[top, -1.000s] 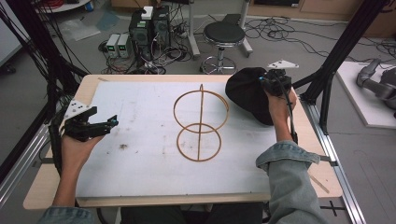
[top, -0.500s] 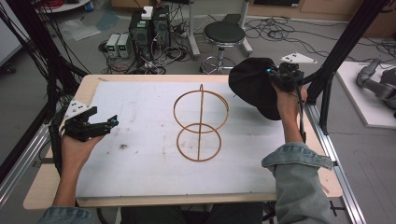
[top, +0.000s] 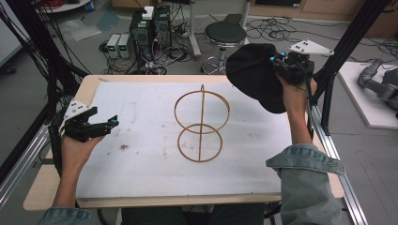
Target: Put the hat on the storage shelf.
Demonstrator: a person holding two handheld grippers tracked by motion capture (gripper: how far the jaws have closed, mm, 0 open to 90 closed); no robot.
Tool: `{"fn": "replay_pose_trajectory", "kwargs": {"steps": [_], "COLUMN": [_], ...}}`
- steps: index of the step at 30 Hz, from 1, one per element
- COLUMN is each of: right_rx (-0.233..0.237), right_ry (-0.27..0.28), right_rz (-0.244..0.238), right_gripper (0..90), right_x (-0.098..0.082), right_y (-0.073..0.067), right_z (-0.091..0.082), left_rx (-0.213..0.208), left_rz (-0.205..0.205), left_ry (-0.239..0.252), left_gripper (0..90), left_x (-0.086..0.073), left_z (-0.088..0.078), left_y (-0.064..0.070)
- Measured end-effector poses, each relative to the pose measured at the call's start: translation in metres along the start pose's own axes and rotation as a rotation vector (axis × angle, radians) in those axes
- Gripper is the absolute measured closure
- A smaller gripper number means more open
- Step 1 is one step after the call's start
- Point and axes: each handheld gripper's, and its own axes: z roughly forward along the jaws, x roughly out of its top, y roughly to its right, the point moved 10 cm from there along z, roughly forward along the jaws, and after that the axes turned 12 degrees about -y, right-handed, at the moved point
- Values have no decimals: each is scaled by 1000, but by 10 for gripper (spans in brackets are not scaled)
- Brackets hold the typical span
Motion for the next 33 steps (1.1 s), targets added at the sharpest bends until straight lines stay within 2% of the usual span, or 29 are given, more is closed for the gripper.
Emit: {"fn": "replay_pose_trajectory", "kwargs": {"steps": [4, 7, 12, 17, 33], "right_rx": [28, 72, 112, 150, 272], "right_ry": [29, 54, 83, 114, 185], "right_rz": [-20, -16, -24, -50, -120], "right_gripper": [856, 856, 856, 856, 854], "right_x": [12, 19, 30, 39, 57], "right_y": [-7, -13, -23, -35, -74], "right_z": [-11, -19, -32, -45, -79], "left_rx": [-1, -1, -1, -1, -1], "left_rz": [-1, 0, -5, -4, -9], "left_ry": [1, 1, 0, 3, 11], "left_gripper": [168, 168, 168, 168, 168], "left_x": [0, 0, 0, 0, 2], "left_z": [-1, 0, -1, -1, -2], "left_y": [0, 0, -1, -1, 0]}}
